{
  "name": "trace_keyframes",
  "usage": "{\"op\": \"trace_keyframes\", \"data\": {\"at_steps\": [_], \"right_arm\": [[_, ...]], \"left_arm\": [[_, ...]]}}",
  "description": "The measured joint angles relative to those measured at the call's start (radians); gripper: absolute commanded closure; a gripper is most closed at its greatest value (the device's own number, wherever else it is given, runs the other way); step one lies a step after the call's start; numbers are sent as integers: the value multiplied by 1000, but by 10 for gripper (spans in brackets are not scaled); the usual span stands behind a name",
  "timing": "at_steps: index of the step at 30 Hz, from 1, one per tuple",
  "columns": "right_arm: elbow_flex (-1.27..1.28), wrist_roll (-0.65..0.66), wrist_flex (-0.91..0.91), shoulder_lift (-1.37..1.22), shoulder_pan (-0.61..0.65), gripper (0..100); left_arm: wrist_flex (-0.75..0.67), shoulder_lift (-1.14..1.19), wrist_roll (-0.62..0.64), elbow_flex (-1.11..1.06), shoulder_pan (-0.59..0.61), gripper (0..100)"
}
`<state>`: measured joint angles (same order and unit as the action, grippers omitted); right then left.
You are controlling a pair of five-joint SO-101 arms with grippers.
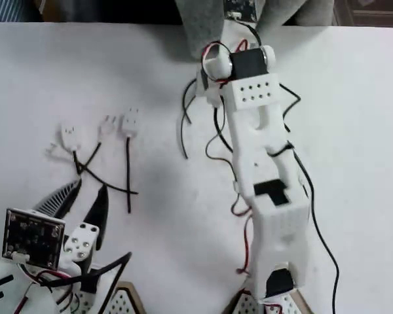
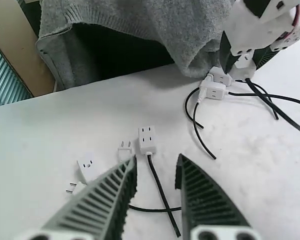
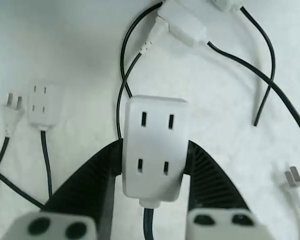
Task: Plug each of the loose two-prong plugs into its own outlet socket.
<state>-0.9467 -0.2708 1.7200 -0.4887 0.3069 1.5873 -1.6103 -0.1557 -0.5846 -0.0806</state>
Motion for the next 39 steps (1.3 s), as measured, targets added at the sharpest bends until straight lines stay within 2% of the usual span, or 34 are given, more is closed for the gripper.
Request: {"op": "trace_keyframes", "data": {"at_steps": [7, 11, 16, 23, 27, 33, 39], "right_arm": [[440, 233, -6, 325, 91, 932], [706, 414, -71, 448, 141, 931], [1062, 663, -272, 520, 206, 929], [1433, 942, -684, 522, 242, 928], [1517, 973, -810, 522, 259, 927], [1539, 974, -859, 450, 262, 916], [1478, 944, -821, 374, 265, 714]], "left_arm": [[0, 0, 0, 0, 0, 858], [0, 0, 0, 0, 0, 858], [0, 0, 0, 0, 0, 858], [0, 0, -6, 0, 0, 858], [0, 0, -17, -28, 0, 857], [0, 0, -68, -37, 0, 857], [0, 0, -68, -37, 0, 857]]}}
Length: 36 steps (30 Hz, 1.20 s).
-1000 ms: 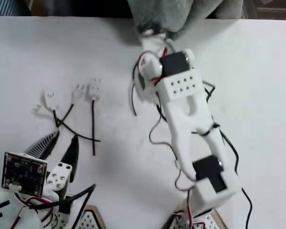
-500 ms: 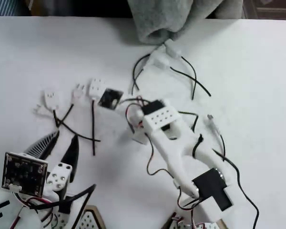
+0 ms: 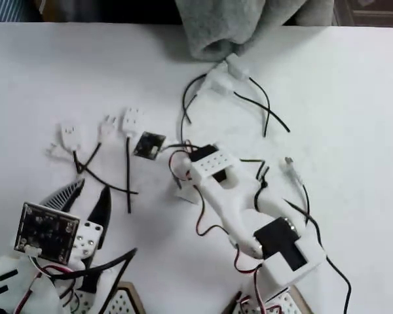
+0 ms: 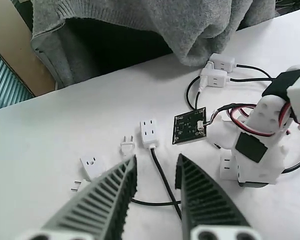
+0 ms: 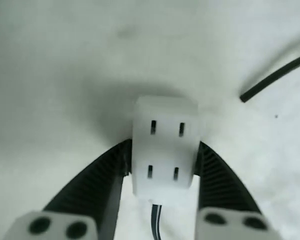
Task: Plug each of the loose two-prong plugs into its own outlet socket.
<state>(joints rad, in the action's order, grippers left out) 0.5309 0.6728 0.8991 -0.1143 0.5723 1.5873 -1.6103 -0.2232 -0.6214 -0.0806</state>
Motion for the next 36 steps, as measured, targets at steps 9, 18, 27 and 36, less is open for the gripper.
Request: {"op": "trace_keyframes", "data": {"at_steps": [9, 18, 27, 36], "right_arm": [[-2, 21, 18, 43, 0, 721], [23, -121, 57, 420, 0, 721], [292, -166, -152, 497, -31, 722], [644, -164, -657, 509, -21, 722]], "left_arm": [[-17, 0, -11, 0, 0, 844], [-37, 235, -41, 164, 235, 834], [43, 1014, -46, 542, 422, 834], [163, 1671, 75, 947, 506, 832]]}}
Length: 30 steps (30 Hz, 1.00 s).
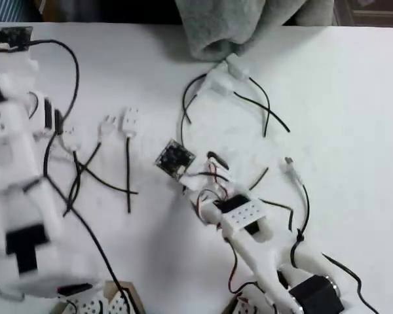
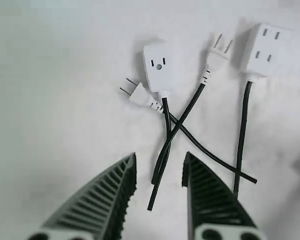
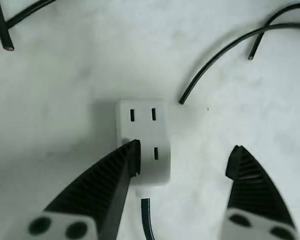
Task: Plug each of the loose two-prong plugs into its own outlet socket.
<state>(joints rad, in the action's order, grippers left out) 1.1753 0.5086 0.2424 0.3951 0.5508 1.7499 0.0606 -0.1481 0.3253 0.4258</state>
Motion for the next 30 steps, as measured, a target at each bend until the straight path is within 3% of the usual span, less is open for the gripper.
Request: {"op": "trace_keyframes", "data": {"at_steps": [13, 22, 30], "right_arm": [[28, 55, -58, 2, 12, 722], [28, 55, -58, 2, 12, 722], [28, 55, -58, 2, 12, 722]], "left_arm": [[8, 741, 339, 391, 31, 834], [15, 934, 493, 585, 57, 834], [31, 1014, 512, 684, 87, 834]]}}
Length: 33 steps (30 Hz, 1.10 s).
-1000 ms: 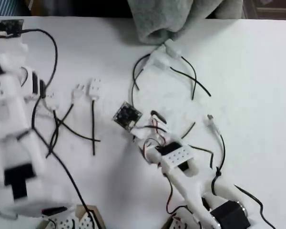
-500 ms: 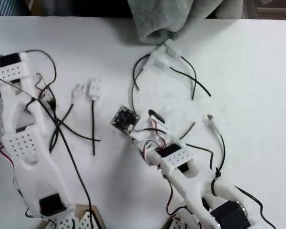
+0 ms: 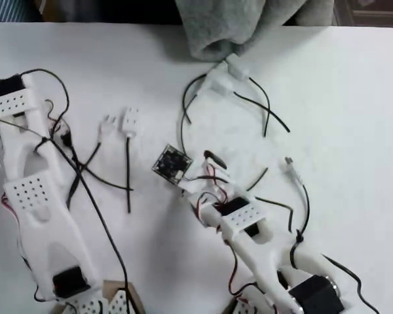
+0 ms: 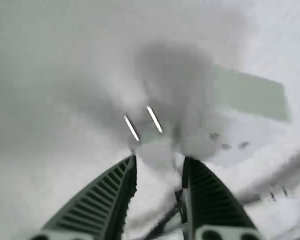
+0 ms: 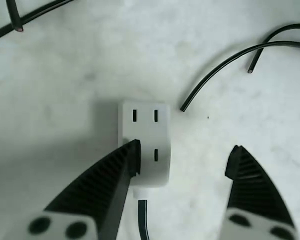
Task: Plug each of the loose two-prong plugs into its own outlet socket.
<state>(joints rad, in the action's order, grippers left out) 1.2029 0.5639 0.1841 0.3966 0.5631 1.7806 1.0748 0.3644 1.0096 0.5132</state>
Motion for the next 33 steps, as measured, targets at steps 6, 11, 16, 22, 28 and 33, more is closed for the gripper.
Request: {"op": "trace_keyframes", "data": {"at_steps": [6, 11, 16, 22, 28, 33], "right_arm": [[0, 0, 0, 0, 0, 722], [0, 0, 0, 0, 0, 722], [0, 0, 0, 0, 0, 722], [0, 0, 0, 0, 0, 722], [0, 0, -5, 0, 0, 722], [0, 0, -6, 0, 0, 722]], "left_arm": [[2, 6, 0, -5, 46, 832], [0, 5, 0, -14, 46, 893], [-2, 5, 0, -14, 44, 959], [2, 2, -60, -17, 41, 978], [2, -101, -167, -75, 9, 977], [0, -408, -262, -273, -74, 976]]}}
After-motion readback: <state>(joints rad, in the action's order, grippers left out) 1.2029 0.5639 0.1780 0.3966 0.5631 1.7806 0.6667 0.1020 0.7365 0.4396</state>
